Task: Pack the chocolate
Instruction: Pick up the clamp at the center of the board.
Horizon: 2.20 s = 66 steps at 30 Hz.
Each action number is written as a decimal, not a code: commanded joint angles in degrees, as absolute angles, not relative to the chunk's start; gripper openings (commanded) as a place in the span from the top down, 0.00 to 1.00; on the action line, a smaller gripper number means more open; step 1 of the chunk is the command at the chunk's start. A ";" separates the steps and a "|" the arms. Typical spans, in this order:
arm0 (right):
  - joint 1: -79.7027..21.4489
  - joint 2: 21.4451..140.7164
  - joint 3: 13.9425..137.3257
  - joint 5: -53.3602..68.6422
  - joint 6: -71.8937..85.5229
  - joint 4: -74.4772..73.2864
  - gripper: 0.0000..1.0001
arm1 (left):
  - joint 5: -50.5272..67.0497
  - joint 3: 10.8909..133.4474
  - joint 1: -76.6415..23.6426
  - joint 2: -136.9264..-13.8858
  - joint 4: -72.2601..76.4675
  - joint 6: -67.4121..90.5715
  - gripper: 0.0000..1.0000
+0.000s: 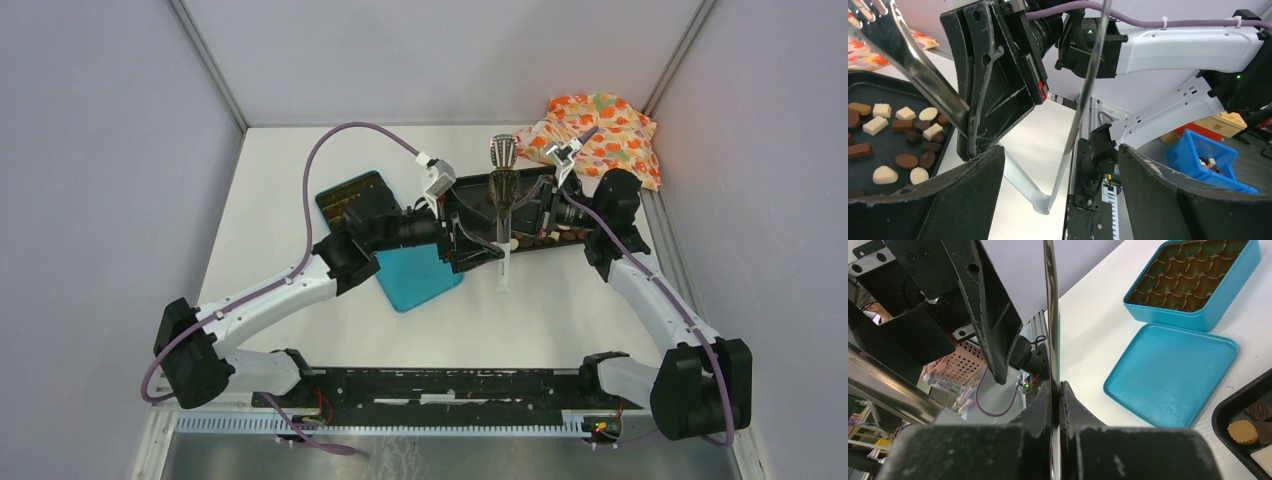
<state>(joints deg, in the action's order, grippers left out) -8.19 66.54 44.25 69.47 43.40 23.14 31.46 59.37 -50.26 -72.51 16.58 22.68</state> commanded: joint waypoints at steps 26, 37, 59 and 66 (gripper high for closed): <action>-5.63 63.24 64.98 72.21 7.11 -8.83 0.02 | 35.58 50.24 -42.89 -68.43 52.52 35.02 0.98; -10.89 51.97 55.27 69.67 13.17 3.36 0.02 | 37.48 50.84 -40.88 -68.32 61.31 36.19 0.98; -15.98 55.12 50.21 62.97 37.62 15.24 0.02 | 40.60 56.95 -40.98 -80.59 77.77 48.58 0.98; -17.52 57.42 52.69 59.86 34.72 13.94 0.02 | 39.71 58.93 -41.04 -84.77 84.46 54.87 0.98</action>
